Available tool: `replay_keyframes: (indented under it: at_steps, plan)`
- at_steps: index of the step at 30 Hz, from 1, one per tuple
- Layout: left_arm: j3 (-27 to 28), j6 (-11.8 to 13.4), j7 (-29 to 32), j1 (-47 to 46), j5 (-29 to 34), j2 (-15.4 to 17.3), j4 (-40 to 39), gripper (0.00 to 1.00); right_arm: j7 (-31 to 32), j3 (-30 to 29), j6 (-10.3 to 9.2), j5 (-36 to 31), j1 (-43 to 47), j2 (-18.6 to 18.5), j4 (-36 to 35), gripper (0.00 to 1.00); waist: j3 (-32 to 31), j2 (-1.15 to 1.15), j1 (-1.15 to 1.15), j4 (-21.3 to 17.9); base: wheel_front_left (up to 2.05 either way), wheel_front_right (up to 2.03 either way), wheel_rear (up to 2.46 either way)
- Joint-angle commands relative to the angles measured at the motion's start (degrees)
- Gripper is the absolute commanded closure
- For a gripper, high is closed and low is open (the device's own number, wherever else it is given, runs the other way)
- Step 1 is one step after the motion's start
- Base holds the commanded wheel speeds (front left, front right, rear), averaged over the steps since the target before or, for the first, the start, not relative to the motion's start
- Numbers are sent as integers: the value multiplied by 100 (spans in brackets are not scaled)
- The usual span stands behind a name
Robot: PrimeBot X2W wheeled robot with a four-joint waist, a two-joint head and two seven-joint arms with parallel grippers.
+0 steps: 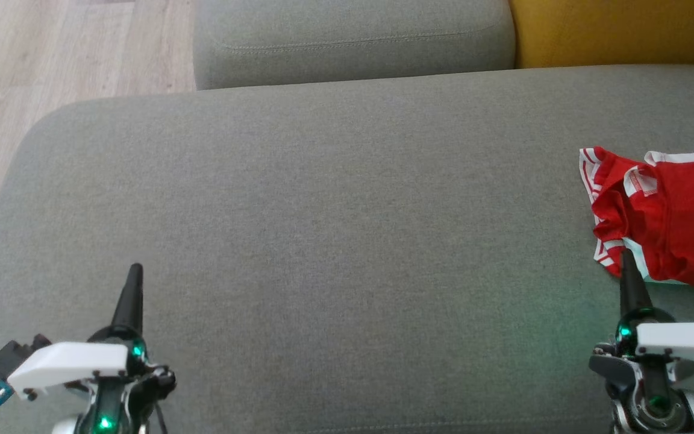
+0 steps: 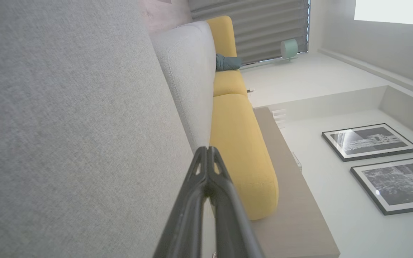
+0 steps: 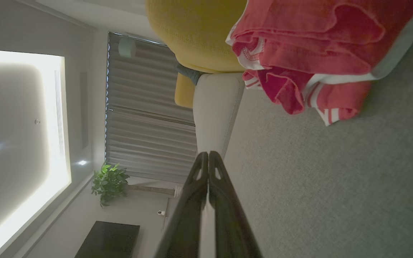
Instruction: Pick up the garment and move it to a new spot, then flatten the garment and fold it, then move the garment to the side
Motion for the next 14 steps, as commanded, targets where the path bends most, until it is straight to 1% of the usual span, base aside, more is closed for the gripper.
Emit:
replay_keyframes:
  at_steps: [1,14]
  plan:
    - [228,-66,48,-311,-160,95,-134,100,48,52,-3,185,-277,-110,-179,100,-2,0,0,2,0,0,0]
    - [391,-109,274,-390,-874,95,-22,100,270,-77,-4,989,-282,-105,-168,100,-20,0,0,17,0,0,0]
